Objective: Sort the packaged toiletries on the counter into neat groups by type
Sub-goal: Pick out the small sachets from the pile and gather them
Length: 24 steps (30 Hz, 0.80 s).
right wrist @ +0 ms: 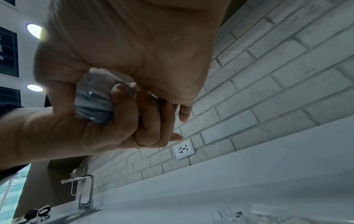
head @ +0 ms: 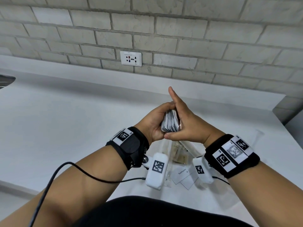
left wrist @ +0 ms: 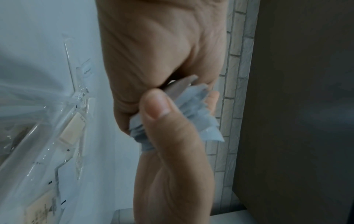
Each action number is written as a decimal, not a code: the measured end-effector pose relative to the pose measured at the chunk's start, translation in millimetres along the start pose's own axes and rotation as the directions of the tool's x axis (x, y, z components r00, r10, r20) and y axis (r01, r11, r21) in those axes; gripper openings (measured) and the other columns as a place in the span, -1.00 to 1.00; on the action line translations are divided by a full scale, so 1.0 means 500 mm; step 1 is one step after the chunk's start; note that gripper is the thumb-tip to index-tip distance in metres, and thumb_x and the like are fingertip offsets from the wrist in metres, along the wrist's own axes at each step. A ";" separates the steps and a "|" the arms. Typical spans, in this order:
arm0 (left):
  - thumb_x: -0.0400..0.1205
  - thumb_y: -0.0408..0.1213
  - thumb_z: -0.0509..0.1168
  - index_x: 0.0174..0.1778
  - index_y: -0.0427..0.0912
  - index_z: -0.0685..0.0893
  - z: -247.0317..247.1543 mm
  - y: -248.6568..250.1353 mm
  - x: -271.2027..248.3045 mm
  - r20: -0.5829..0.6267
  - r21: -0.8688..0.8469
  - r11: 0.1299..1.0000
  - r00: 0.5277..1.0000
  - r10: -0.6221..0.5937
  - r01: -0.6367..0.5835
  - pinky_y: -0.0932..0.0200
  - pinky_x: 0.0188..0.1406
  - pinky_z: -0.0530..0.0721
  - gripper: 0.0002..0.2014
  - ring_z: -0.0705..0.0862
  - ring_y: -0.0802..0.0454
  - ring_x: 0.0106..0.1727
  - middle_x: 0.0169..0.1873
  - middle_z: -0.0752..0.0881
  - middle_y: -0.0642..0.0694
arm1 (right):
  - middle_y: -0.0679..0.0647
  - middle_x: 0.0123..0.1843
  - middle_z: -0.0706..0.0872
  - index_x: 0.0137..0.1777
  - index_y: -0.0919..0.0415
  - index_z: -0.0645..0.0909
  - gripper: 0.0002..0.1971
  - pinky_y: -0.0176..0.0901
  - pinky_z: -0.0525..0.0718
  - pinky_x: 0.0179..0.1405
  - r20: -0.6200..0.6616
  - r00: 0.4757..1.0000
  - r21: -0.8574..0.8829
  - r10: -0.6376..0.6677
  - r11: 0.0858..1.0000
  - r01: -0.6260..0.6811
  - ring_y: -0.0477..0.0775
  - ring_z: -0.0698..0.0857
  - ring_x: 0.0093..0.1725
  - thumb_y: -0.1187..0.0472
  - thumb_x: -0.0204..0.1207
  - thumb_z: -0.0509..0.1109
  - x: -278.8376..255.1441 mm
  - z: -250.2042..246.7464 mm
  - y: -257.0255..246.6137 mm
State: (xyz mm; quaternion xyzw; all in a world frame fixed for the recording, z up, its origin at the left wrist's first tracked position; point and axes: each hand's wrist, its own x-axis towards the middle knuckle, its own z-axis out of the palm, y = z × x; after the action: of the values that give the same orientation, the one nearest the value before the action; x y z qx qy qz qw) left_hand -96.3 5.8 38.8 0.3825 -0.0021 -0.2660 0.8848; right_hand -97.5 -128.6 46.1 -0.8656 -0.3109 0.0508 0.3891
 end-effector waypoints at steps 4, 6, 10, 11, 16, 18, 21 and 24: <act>0.67 -0.24 0.20 -0.12 -0.22 0.58 -0.020 0.005 0.006 -0.086 -0.028 0.999 0.996 0.035 -0.038 0.12 -0.32 0.72 -0.86 0.67 -0.03 -0.36 -0.33 0.59 -0.15 | -0.13 0.57 0.14 0.54 -0.45 -0.44 0.42 -0.30 0.35 0.41 0.015 0.996 0.116 0.087 0.989 -0.088 -0.22 0.21 0.57 -0.01 0.10 0.75 0.005 0.003 0.008; 0.66 -0.26 0.25 0.04 -0.17 0.50 -0.039 0.010 0.012 -0.202 -0.009 0.992 0.972 0.122 -0.126 0.16 -0.34 0.70 -0.90 0.64 0.03 -0.39 -0.29 0.59 -0.12 | 0.05 0.63 0.23 0.56 -0.42 -0.44 0.49 -0.18 0.36 0.44 0.011 0.978 0.342 0.208 0.918 -0.199 -0.12 0.30 0.57 -0.19 -0.06 0.74 0.013 0.002 0.016; 0.69 -0.32 0.22 0.43 0.04 0.32 -0.061 0.002 0.020 -0.190 0.197 0.936 0.926 0.328 -0.291 0.12 -0.21 0.64 -0.59 0.63 0.02 -0.29 -0.21 0.60 -0.11 | 0.09 0.23 0.76 0.65 -0.28 -0.26 0.48 0.15 0.59 0.17 0.271 0.905 0.735 0.327 0.537 -0.414 0.05 0.73 0.15 0.02 -0.07 0.81 0.034 0.027 0.032; 0.70 -0.32 0.21 0.46 0.11 0.30 -0.065 -0.002 0.022 -0.149 0.252 0.918 0.925 0.348 -0.305 0.07 -0.14 0.65 -0.55 0.65 -0.04 -0.24 -0.19 0.61 -0.14 | 0.10 0.23 0.75 0.67 -0.23 -0.11 0.32 0.18 0.63 0.14 0.294 0.905 0.758 0.309 0.502 -0.417 0.08 0.75 0.10 0.22 0.10 0.75 0.041 0.037 0.031; 0.64 -0.26 0.26 0.42 0.25 0.35 -0.107 0.003 0.032 -0.107 0.354 0.874 0.914 0.392 -0.333 -0.09 0.10 0.68 -0.52 0.71 -0.17 -0.04 -0.08 0.62 -0.20 | 0.12 0.02 0.70 0.31 -0.32 0.35 -0.17 -0.11 0.70 -0.25 0.306 0.887 0.655 0.346 0.599 -0.460 -0.04 0.78 -0.18 0.66 0.38 0.39 0.083 0.068 0.027; 0.57 -0.22 0.33 0.43 0.23 0.34 -0.129 0.011 0.036 -0.087 0.380 0.870 0.924 0.372 -0.315 -0.05 0.14 0.66 -0.46 0.70 -0.14 0.02 0.01 0.60 -0.16 | 0.10 -0.10 0.69 0.26 -0.26 0.43 -0.24 -0.14 0.61 -0.31 0.316 0.872 0.578 0.374 0.653 -0.490 -0.05 0.72 -0.23 0.63 0.36 0.42 0.103 0.075 0.036; 0.55 -0.23 0.44 0.46 0.13 0.29 -0.179 0.051 0.037 -0.050 0.516 0.798 0.919 0.391 -0.312 0.18 0.21 0.62 -0.37 0.62 0.02 0.21 0.25 0.49 -0.10 | 0.07 -0.17 0.64 0.28 0.14 0.55 -0.43 -0.17 0.57 -0.37 0.308 0.844 0.394 0.439 0.749 -0.533 0.00 0.63 -0.22 0.50 0.27 0.52 0.151 0.071 0.051; 0.34 -0.12 0.60 0.25 0.09 0.37 -0.222 0.133 0.046 0.080 0.813 0.514 0.926 0.368 -0.274 0.27 0.26 0.60 -0.34 0.49 0.17 0.40 0.42 0.41 0.08 | 0.13 -0.19 0.62 -0.01 0.16 0.52 -0.62 -0.15 0.57 -0.40 0.274 0.821 0.125 0.501 0.828 -0.547 0.05 0.60 -0.28 0.45 0.25 0.54 0.212 0.055 0.064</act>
State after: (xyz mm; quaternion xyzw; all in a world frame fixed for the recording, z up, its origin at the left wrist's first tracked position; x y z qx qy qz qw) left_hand -22.6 107.3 0.9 0.7500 -0.1486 -0.0469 0.6428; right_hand -5.7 -65.9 20.8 -0.8626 -0.0962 0.2865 0.4056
